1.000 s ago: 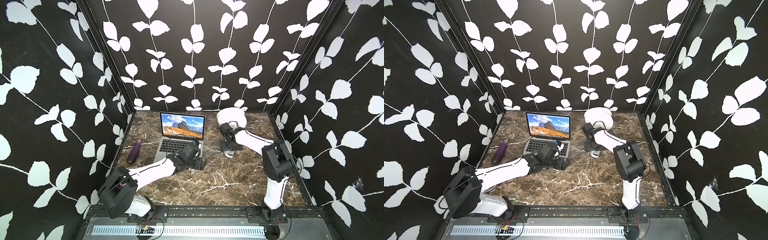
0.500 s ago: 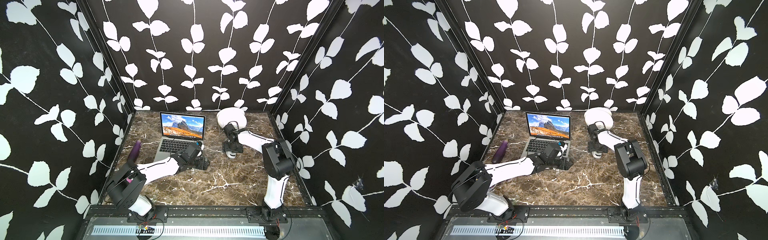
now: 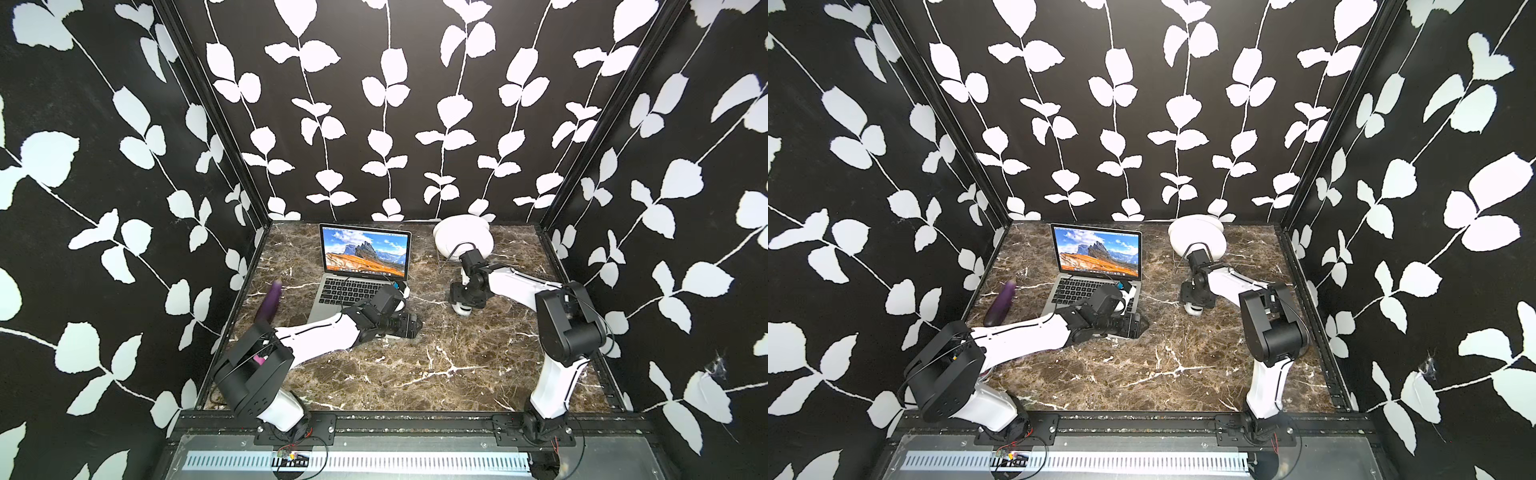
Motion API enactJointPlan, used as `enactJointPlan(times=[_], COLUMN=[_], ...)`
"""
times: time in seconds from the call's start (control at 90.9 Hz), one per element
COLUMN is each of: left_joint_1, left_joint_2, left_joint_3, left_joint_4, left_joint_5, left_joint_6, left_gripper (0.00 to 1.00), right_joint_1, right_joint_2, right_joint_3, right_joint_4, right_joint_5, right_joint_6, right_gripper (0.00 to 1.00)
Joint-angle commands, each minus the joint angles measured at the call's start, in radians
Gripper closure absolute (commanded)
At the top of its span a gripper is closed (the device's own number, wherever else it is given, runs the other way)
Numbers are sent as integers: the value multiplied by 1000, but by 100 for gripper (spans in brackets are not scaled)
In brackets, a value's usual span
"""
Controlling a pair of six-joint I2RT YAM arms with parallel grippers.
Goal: Insert the wireless mouse receiver into the laptop
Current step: Remove the USB plug from the mouse.
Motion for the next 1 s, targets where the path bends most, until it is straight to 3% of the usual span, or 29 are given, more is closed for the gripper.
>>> enactJointPlan(times=[0.0,0.165,0.275,0.462,0.682,0.99], left_joint_1=[8,23,57,98,99,99], left_joint_2=[-9,4,-27,-68,0,-11], left_joint_3=[35,49,64,104,104,-9], left_joint_4=[-2,34,81,84,208,332], left_joint_5=[-1,32,68,46,121,175], left_joint_6=[3,-26,-49,-79,-238,-346], left_gripper=[26,25,23,14,13,18], right_joint_1=[-7,-63,-51,34,206,253], right_joint_2=[-45,-99,-148,-259,-308,-348], right_joint_3=[-33,-156,-188,-145,-105,-106], right_joint_4=[44,335,392,157,96,162], right_joint_5=[-172,-570,-687,-656,-562,-526], right_joint_6=[-17,125,119,-99,-160,-143], right_gripper=[60,67,73,80,82,84])
